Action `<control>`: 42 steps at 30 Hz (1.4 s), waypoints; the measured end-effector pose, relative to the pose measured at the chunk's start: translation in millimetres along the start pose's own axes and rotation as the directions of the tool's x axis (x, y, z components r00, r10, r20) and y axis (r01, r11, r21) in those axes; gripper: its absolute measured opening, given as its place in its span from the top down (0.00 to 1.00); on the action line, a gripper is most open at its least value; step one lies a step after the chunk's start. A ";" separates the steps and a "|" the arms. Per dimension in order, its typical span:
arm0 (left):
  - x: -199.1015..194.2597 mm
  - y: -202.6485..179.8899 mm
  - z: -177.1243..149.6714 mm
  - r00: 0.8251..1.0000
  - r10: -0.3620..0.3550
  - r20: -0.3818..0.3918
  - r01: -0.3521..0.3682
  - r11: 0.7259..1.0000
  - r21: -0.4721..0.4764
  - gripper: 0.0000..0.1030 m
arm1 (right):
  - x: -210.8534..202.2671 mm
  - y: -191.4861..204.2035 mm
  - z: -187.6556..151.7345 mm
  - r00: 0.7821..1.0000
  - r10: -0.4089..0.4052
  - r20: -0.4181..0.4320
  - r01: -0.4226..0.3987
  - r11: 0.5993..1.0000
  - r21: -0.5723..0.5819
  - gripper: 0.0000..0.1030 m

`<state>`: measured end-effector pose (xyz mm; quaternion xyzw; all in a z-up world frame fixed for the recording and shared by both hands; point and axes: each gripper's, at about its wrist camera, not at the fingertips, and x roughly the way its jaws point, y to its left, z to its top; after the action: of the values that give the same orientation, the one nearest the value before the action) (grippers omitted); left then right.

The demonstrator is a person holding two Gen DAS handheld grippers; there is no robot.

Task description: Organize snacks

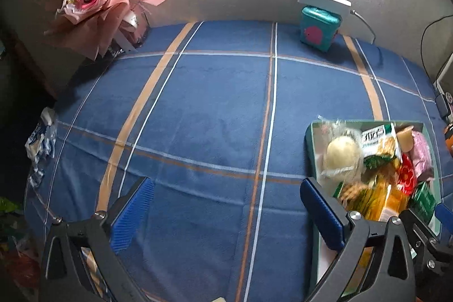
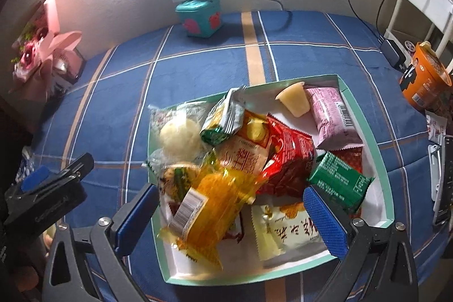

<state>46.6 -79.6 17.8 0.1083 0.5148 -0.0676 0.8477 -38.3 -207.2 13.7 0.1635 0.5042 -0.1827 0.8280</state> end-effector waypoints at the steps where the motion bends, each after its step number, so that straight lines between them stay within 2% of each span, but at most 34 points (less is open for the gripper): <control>1: -0.4 1.5 -3.1 1.000 -0.003 -0.011 0.003 1.000 -0.002 0.00 | -1.4 1.2 -2.5 1.000 -0.001 0.003 0.001 1.000 -0.003 0.00; 4: -3.0 4.2 -12.0 1.000 -0.005 -0.026 0.006 1.000 0.005 0.00 | -6.3 4.0 -11.2 1.000 0.002 0.012 -0.002 1.000 -0.007 0.00; 14: -22.6 6.6 -38.5 1.000 0.004 0.009 -0.005 0.999 0.050 0.00 | -19.2 9.6 -40.0 0.999 0.032 0.027 -0.032 0.999 -0.008 0.00; 22: -23.4 16.0 -57.4 1.000 0.021 -0.004 -0.021 0.998 0.055 0.00 | -22.2 13.8 -59.3 0.999 0.037 0.014 -0.037 0.999 -0.019 0.00; 31: -22.8 20.7 -73.2 0.999 0.018 -0.027 -0.016 0.998 0.060 0.00 | -22.3 17.4 -72.2 0.999 0.033 0.001 -0.033 0.999 -0.032 0.00; 42: -32.8 30.0 -81.7 1.000 0.021 -0.017 -0.020 0.999 0.038 0.00 | -30.3 17.6 -77.2 1.000 0.027 0.010 -0.026 0.999 -0.036 0.00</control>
<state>-31.9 -29.8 13.9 0.1301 0.5198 -0.0677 0.8416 -102.8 -152.4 8.6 0.1544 0.5007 -0.1636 0.8358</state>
